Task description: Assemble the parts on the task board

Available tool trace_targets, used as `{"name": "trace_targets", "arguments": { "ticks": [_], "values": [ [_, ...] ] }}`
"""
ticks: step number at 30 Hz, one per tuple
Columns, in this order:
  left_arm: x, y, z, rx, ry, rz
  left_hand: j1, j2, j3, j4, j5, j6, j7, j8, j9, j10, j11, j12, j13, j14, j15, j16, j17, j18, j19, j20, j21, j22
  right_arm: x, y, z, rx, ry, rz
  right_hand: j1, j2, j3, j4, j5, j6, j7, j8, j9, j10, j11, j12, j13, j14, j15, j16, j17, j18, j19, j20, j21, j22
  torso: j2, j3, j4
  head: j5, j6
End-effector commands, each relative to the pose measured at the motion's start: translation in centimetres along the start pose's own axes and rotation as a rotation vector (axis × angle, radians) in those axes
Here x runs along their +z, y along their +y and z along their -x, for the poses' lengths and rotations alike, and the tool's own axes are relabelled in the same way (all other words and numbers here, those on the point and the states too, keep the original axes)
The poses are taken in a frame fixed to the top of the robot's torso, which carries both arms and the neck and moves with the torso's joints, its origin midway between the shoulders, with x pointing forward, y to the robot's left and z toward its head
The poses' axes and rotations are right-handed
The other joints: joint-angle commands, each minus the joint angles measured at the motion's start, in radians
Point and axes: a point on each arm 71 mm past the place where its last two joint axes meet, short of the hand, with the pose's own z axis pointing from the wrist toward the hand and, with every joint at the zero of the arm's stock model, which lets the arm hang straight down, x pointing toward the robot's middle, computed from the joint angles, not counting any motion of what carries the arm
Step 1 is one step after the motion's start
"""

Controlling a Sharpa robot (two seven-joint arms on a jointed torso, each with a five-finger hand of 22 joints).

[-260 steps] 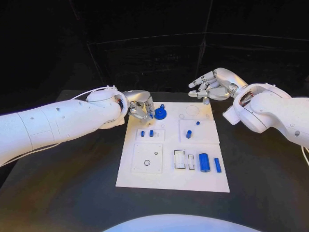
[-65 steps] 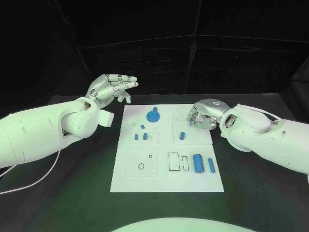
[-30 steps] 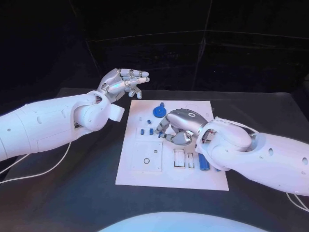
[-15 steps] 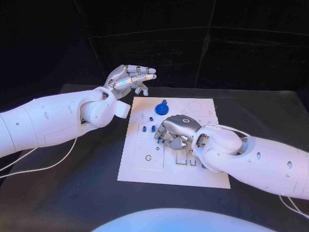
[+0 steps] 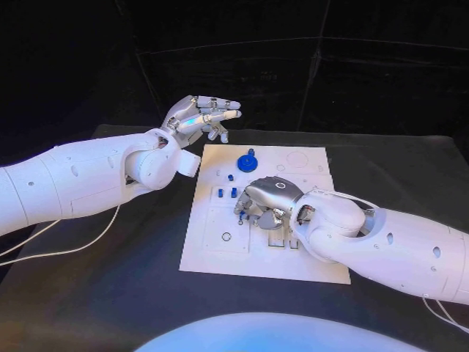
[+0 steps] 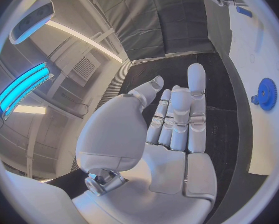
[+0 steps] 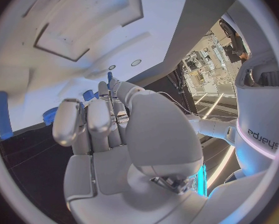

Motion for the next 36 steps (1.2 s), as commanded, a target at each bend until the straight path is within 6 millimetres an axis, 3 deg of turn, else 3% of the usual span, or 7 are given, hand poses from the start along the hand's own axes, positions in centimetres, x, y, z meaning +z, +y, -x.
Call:
{"name": "trace_targets", "arguments": {
  "ticks": [1,21,30,36],
  "values": [
    [0.1,-0.1,-0.1,-0.011,0.011,-0.003,0.005,0.003,-0.002,-0.005,0.002,-0.008,0.0,0.001,0.001,-0.005,-0.002,0.005,0.0,-0.007,0.001,0.002,-0.001,0.005,-0.001,0.002,-0.004,-0.001,-0.1,0.2,-0.6,-0.02,0.024,0.009,-0.011,-0.002,0.004,-0.001,-0.002,0.0,0.005,-0.002,0.001,0.001,0.004,-0.002,0.002,0.02,0.003,0.005,-0.001,-0.011,-0.003,0.0,0.002,0.001,0.0,0.0004,-0.0005,0.003,-0.002],
    [0.1,-0.1,0.0,-0.01,0.01,0.0,0.006,0.003,-0.003,-0.006,0.003,-0.009,0.0,0.002,0.001,-0.006,-0.001,0.006,0.0,-0.007,0.001,0.002,-0.001,0.005,0.0,0.002,-0.004,-0.002,-0.2,0.3,-1.5,-0.044,0.056,0.008,-0.014,-0.003,0.005,-0.003,-0.003,-0.001,0.005,-0.003,0.001,0.0,0.004,-0.002,0.002,0.02,0.003,0.005,-0.002,-0.011,-0.004,0.0,0.002,0.0,-0.001,0.0,-0.0011,0.009,-0.006],
    [0.1,0.0,0.0,-0.01,0.009,0.002,0.006,0.003,-0.003,-0.006,0.003,-0.009,0.0,0.002,0.001,-0.006,-0.001,0.006,0.0,-0.007,0.001,0.002,-0.001,0.005,0.0,0.002,-0.004,-0.002,0.1,0.5,-1.7,-0.064,0.081,-0.004,-0.082,-0.05,-0.034,0.008,0.028,-0.04,0.016,-0.005,-0.002,-0.061,0.02,-0.016,-0.003,0.014,0.017,0.0,-0.022,-0.006,-0.021,0.011,-0.015,-0.023,0.0,-0.0005,-0.0007,0.009,-0.006],
    [0.0,0.0,0.0,-0.01,0.008,0.004,0.006,0.004,-0.003,-0.006,0.003,-0.01,0.0,0.002,0.002,-0.007,-0.001,0.007,0.0,-0.008,0.001,0.001,-0.003,0.005,0.0,0.002,-0.005,-0.002,0.2,0.6,-1.6,-0.065,0.073,-0.004,-0.092,-0.056,-0.044,0.01,0.032,-0.046,0.018,-0.005,-0.002,-0.078,0.024,-0.015,-0.003,0.012,0.019,0.001,-0.024,-0.005,-0.023,0.014,-0.017,-0.026,0.0,-0.0005,-0.0003,0.009,-0.007]
  ]
}}
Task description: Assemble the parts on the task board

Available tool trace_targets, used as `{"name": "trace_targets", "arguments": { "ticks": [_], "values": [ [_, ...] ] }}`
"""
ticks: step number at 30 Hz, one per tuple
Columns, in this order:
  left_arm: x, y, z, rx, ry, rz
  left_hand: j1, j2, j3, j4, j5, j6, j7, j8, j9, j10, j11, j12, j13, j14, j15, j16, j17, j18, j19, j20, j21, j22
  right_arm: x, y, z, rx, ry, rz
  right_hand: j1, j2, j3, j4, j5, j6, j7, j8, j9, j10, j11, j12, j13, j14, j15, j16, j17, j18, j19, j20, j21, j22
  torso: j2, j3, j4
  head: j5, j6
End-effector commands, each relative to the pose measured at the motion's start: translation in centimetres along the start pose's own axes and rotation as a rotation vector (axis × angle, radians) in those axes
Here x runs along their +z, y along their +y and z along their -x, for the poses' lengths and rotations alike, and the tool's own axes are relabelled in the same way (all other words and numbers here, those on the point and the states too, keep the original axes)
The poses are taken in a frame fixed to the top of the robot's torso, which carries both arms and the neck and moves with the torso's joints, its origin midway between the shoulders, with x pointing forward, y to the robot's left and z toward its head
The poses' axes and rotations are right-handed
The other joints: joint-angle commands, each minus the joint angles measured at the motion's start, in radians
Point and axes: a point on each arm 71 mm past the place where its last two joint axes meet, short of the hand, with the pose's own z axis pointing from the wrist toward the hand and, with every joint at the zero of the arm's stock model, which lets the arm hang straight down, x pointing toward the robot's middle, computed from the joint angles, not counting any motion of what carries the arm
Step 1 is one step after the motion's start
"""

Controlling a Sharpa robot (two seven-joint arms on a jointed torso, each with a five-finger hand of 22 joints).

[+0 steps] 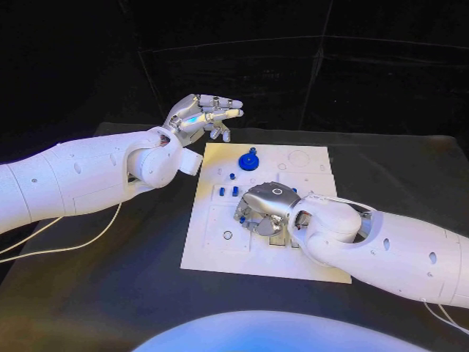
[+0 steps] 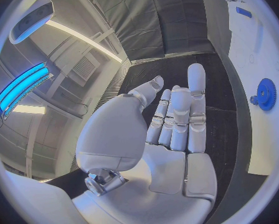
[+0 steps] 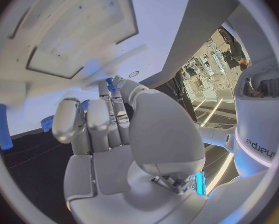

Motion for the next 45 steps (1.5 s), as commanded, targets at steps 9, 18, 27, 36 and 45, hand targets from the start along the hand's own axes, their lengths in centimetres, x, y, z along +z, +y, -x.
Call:
{"name": "trace_targets", "arguments": {
  "ticks": [9,18,27,36,45],
  "values": [
    [0.1,-0.1,0.0,-0.01,0.009,0.0,0.005,0.003,-0.003,-0.006,0.003,-0.011,0.001,0.003,0.002,-0.009,-0.001,0.007,0.0,-0.008,0.001,0.002,-0.003,0.005,0.0,0.003,-0.005,-0.002,-0.1,-0.2,0.2,-0.007,-0.05,-0.024,-0.018,-0.008,-0.035,-0.005,0.001,-0.103,0.013,-0.005,-0.003,-0.119,0.018,0.001,-0.002,-0.022,0.022,-0.052,-0.085,0.018,-0.078,0.016,-0.079,-0.104,0.0,-0.0003,0.0009,-0.001,0.0],
    [0.0,0.0,0.1,-0.01,0.009,0.006,0.005,0.003,-0.004,-0.006,0.003,-0.012,0.001,0.003,0.001,-0.01,0.0,0.008,0.0,-0.009,0.002,0.001,-0.004,0.005,0.0,0.003,-0.005,-0.002,-2.2,-0.6,1.4,0.046,-0.159,-0.018,-0.017,-0.008,-0.054,-0.009,0.005,-0.119,0.015,-0.002,-0.001,-0.128,0.019,0.023,0.003,-0.021,0.022,-0.056,-0.097,0.02,-0.082,0.018,-0.091,-0.116,-0.002,0.0003,-0.0021,-0.003,0.007],
    [-0.2,0.2,0.2,-0.008,0.01,0.015,0.005,0.003,-0.005,-0.006,0.002,-0.013,0.001,0.003,0.001,-0.011,0.0,0.008,0.0,-0.009,0.002,0.001,-0.005,0.005,0.0,0.003,-0.006,-0.002,-5.2,-3.4,4.4,0.046,-0.157,-0.113,-0.023,-0.018,-0.076,-0.009,0.009,-0.118,0.011,-0.001,0.0,-0.129,0.016,0.039,0.003,-0.018,0.02,-0.054,-0.1,0.02,-0.077,0.016,-0.092,-0.116,-0.001,0.0003,-0.0012,-0.022,0.023],
    [-0.2,0.5,0.1,-0.009,0.016,0.023,0.005,0.003,-0.005,-0.006,0.002,-0.013,0.001,0.003,0.001,-0.011,0.0,0.008,0.0,-0.009,0.002,0.001,-0.005,0.005,0.0,0.003,-0.006,-0.002,-7.0,-7.6,6.4,-0.025,-0.101,-0.266,-0.021,-0.024,-0.157,-0.005,0.005,-0.152,-0.004,-0.003,-0.001,-0.179,0.011,0.063,0.001,-0.02,0.015,-0.066,-0.126,0.022,-0.08,0.012,-0.11,-0.136,0.0,0.0002,0.0016,-0.033,0.036],
    [-0.2,0.6,0.1,-0.009,0.018,0.026,0.004,0.003,-0.006,-0.006,0.002,-0.013,0.002,0.004,0.002,-0.012,0.0,0.009,0.0,-0.01,0.002,0.001,-0.006,0.005,0.0,0.003,-0.006,-0.002,-7.1,-8.5,6.1,-0.053,-0.01,-0.301,-0.004,-0.009,-0.188,-0.005,0.001,-0.151,-0.009,0.0,0.001,-0.178,0.008,0.088,0.003,-0.019,0.013,-0.065,-0.129,0.021,-0.073,0.01,-0.111,-0.134,0.001,0.0004,0.0011,-0.033,0.034]
  ]
}}
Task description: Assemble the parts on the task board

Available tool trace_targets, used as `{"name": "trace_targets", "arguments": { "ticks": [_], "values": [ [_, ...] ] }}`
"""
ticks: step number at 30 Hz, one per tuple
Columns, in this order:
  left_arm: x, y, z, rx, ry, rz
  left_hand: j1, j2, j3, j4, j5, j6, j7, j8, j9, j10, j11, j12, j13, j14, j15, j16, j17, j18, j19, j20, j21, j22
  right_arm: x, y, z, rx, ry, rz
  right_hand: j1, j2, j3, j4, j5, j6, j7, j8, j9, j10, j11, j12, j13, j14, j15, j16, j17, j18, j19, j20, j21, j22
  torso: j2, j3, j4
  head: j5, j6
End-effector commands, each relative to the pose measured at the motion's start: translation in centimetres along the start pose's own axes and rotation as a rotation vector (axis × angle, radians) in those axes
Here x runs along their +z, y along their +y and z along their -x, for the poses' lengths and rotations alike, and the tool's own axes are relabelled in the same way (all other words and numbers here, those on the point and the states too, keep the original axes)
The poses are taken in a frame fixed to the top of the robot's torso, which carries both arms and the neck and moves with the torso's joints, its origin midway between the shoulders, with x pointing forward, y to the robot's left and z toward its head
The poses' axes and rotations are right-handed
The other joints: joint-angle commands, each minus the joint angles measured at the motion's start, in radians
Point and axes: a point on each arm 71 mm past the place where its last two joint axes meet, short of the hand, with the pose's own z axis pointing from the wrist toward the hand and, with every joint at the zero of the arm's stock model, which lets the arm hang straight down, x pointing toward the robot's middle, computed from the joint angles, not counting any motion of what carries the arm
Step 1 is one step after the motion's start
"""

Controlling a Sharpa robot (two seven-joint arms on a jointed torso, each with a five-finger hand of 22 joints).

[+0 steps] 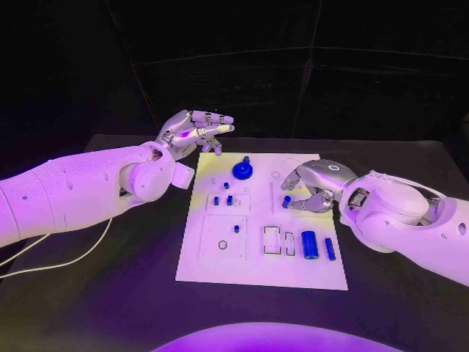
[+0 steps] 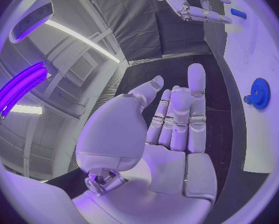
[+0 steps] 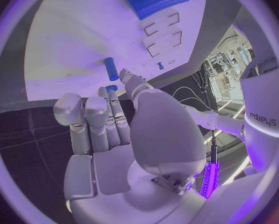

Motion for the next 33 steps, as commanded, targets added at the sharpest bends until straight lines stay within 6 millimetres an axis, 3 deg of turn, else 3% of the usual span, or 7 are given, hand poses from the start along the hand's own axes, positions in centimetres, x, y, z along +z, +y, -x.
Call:
{"name": "trace_targets", "arguments": {
  "ticks": [1,10,20,33],
  "values": [
    [0.1,-0.1,-0.1,-0.011,0.012,-0.004,0.004,0.003,-0.003,-0.004,0.002,-0.006,0.002,0.004,0.002,-0.004,0.0,0.005,0.0,-0.006,-0.002,0.001,-0.001,0.005,0.0,0.003,-0.006,-0.001,0.2,0.0,-0.5,-0.029,0.085,-0.02,0.01,0.006,-0.009,-0.002,-0.003,0.002,-0.004,0.001,0.002,0.0,-0.002,0.008,0.001,0.003,-0.008,-0.003,-0.001,0.005,0.007,-0.005,-0.001,0.003,0.001,0.0002,-0.0001,0.002,-0.002],
    [0.1,-0.1,-0.1,-0.011,0.013,-0.003,0.004,0.003,-0.003,-0.004,0.002,-0.006,0.002,0.004,0.002,-0.004,0.0,0.005,0.0,-0.006,-0.002,0.001,-0.001,0.005,0.0,0.003,-0.006,-0.001,0.7,0.0,-1.1,-0.046,0.146,-0.023,0.03,0.04,-0.017,0.002,0.005,0.038,-0.003,0.008,0.005,0.056,-0.011,0.048,0.0,0.014,-0.016,0.02,0.026,-0.004,0.041,-0.011,0.026,0.042,0.0,-0.0005,0.0004,0.003,-0.006],
    [0.1,-0.1,-0.1,-0.011,0.012,-0.003,0.004,0.003,-0.004,-0.004,0.002,-0.007,0.002,0.005,0.002,-0.006,0.001,0.006,0.0,-0.007,-0.001,0.001,-0.003,0.005,0.0,0.003,-0.007,-0.001,1.3,0.3,-1.1,-0.042,0.134,-0.006,0.054,0.094,0.046,0.014,-0.03,0.11,-0.007,0.022,0.008,0.16,-0.027,0.05,-0.003,0.028,-0.028,0.067,0.078,-0.017,0.083,-0.022,0.071,0.103,0.0,0.0,-0.0002,0.005,-0.011],
    [0.1,0.0,0.0,-0.01,0.011,-0.001,0.004,0.003,-0.004,-0.004,0.002,-0.007,0.002,0.005,0.002,-0.006,0.001,0.006,0.0,-0.007,-0.001,0.001,-0.003,0.005,0.0,0.003,-0.007,-0.001,1.8,0.1,-0.6,-0.024,0.046,-0.029,0.042,0.101,0.077,0.031,-0.037,0.15,-0.012,0.025,0.008,0.213,-0.035,0.028,-0.001,0.032,-0.034,0.089,0.097,-0.025,0.105,-0.028,0.099,0.141,0.0,0.0,0.0001,0.005,-0.014]
  ]
}}
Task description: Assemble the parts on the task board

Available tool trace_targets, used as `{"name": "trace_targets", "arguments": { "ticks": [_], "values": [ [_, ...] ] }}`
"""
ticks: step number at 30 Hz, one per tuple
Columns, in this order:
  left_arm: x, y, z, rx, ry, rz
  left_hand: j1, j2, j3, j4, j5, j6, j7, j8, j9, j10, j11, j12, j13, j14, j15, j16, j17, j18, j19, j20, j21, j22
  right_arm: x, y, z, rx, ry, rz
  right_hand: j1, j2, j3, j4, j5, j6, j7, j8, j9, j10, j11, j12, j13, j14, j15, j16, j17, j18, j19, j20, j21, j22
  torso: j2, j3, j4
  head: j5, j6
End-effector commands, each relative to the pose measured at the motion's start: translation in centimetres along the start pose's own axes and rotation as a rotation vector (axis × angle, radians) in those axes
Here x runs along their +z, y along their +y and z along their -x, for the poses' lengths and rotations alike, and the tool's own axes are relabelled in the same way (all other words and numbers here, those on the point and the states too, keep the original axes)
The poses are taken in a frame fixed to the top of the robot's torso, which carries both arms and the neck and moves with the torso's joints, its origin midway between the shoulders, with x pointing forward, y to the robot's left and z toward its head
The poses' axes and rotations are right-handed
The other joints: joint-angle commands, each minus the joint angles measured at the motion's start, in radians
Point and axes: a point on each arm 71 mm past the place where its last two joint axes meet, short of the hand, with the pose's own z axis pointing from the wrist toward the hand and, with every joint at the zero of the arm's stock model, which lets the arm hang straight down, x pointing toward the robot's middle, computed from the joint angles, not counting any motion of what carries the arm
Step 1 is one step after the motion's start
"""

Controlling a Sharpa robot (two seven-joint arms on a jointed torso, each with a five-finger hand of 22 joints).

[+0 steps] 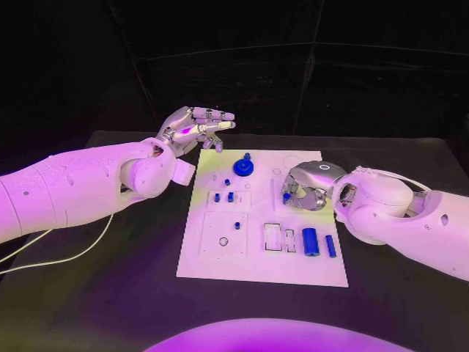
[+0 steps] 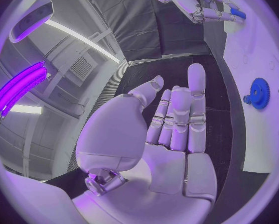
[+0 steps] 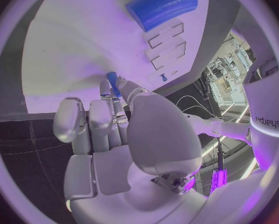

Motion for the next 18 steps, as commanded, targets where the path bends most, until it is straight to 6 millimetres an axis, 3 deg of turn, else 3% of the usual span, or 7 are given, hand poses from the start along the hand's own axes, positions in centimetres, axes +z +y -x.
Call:
{"name": "trace_targets", "arguments": {
  "ticks": [1,13,18],
  "values": [
    [0.1,-0.1,-0.1,-0.01,0.009,-0.004,0.004,0.003,-0.004,-0.004,0.002,-0.007,0.002,0.005,0.002,-0.006,0.001,0.006,0.0,-0.007,-0.001,0.001,-0.001,0.005,0.0,0.003,-0.007,-0.002,0.0,0.0,0.6,0.009,-0.065,-0.008,-0.006,0.003,0.012,0.001,-0.004,0.013,0.0,0.007,0.002,0.014,0.0,-0.009,0.001,0.012,-0.008,0.008,0.002,-0.009,0.008,0.0,0.006,0.005,0.0,-0.0002,-0.0001,0.0,-0.001],
    [0.0,-0.1,0.2,-0.008,0.006,0.001,0.003,0.004,-0.007,-0.004,0.002,-0.01,0.003,0.006,0.002,-0.01,0.001,0.008,0.0,-0.008,-0.001,0.0,-0.004,0.005,-0.001,0.004,-0.008,-0.003,-1.7,0.8,1.5,0.155,-0.138,0.018,-0.001,0.006,0.029,0.001,-0.003,0.033,-0.008,0.012,0.003,0.039,-0.008,-0.017,0.003,0.012,-0.014,0.015,0.005,-0.011,0.016,-0.005,0.016,0.019,-0.003,-0.001,-0.0019,0.001,-0.002],
    [0.0,-0.1,0.3,-0.007,0.004,0.002,0.003,0.004,-0.007,-0.004,0.002,-0.01,0.003,0.006,0.002,-0.01,0.001,0.008,0.0,-0.008,-0.001,0.0,-0.004,0.005,-0.001,0.004,-0.008,-0.003,-2.3,1.7,2.4,0.263,-0.179,0.053,-0.001,0.004,0.03,0.0,-0.002,0.034,-0.008,0.012,0.003,0.041,-0.008,-0.019,0.003,0.013,-0.014,0.018,0.008,-0.012,0.018,-0.006,0.019,0.023,-0.002,-0.0009,0.0009,0.002,0.0]
  ]
}}
